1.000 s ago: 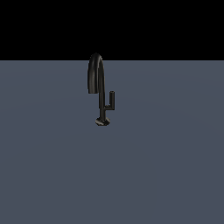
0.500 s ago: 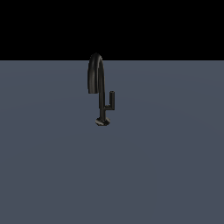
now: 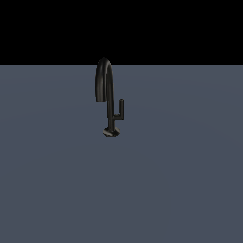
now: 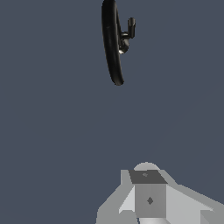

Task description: Turn on the faucet by rotating a designated handle.

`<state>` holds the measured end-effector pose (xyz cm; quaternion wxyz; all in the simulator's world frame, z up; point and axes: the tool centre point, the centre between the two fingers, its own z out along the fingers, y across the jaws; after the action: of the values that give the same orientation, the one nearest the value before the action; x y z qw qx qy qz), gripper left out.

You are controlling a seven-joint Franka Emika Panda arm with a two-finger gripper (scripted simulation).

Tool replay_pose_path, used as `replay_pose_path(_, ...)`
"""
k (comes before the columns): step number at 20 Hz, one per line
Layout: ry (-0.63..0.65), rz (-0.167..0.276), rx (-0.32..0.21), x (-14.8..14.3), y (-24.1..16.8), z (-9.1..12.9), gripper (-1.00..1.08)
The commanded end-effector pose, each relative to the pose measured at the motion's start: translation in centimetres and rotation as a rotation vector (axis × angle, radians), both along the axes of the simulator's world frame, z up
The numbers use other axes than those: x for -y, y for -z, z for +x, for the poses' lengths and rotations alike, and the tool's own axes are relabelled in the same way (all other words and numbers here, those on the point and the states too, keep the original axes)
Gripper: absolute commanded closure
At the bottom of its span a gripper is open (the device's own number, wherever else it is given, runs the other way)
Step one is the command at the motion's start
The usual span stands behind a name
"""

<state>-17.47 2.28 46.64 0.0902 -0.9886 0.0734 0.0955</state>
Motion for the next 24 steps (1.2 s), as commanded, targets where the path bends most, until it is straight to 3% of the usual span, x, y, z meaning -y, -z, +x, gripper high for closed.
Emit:
replay_pose_path(1, 0.038, 0.033, -0.035, -0.1, 0.5, 1.5, 1.08)
replay_pose_path(24, 0.409, 0.367, -0.382, 0.7, 7.6, 15.0, 1.08)
